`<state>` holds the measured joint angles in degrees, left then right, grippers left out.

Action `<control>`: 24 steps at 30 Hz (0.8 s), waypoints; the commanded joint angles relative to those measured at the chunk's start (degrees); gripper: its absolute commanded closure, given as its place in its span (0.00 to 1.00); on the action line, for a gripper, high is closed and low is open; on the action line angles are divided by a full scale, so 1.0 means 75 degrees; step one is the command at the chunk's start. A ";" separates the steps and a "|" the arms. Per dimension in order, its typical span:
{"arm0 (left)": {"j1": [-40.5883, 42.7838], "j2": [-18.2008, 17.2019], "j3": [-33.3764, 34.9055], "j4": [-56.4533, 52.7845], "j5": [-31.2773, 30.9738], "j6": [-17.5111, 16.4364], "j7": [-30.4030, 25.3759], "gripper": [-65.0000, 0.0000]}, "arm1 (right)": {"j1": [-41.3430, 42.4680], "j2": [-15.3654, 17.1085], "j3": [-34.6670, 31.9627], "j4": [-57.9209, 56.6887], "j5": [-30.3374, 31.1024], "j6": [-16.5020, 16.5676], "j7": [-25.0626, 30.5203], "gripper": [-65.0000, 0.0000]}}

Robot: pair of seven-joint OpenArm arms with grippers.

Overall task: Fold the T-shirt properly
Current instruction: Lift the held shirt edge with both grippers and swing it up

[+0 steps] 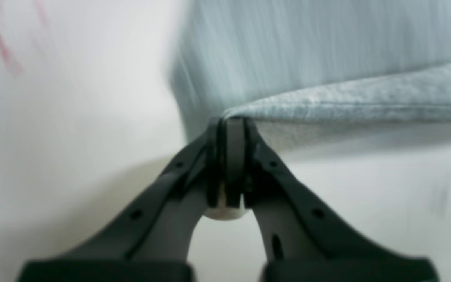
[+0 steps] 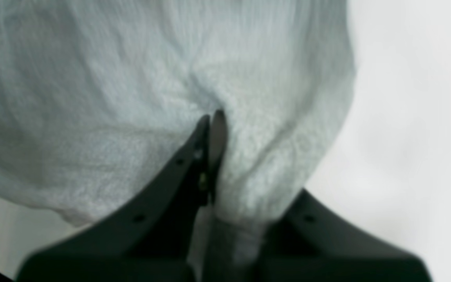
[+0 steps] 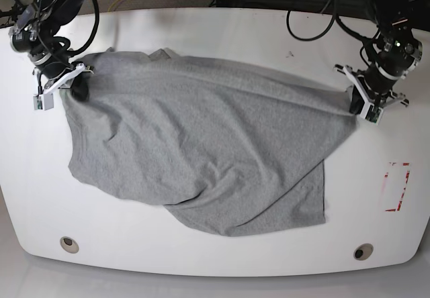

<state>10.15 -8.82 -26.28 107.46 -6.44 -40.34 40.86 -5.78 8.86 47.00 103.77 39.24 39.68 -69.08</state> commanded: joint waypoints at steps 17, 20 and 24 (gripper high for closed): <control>-0.3493 0.0936 0.1119 0.0271 0.3314 0.0045 -0.0144 1.00 | 0.3930 0.1813 -0.2628 -0.1604 -0.1077 0.0042 0.0249 1.00; -0.4009 0.0936 0.1119 0.0271 0.3466 0.0045 0.0114 1.00 | 0.4785 0.1872 -0.2921 -0.2178 -0.1265 0.0042 0.0249 1.00; -0.4677 0.0889 0.1119 0.0248 0.3466 0.0045 0.0618 1.00 | 0.5747 0.2094 -0.3354 -0.2706 -0.1499 0.0042 0.0261 1.00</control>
<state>-22.24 -1.58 -17.93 108.49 19.84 -40.58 45.87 33.54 22.85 22.65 84.07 27.86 40.07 -68.82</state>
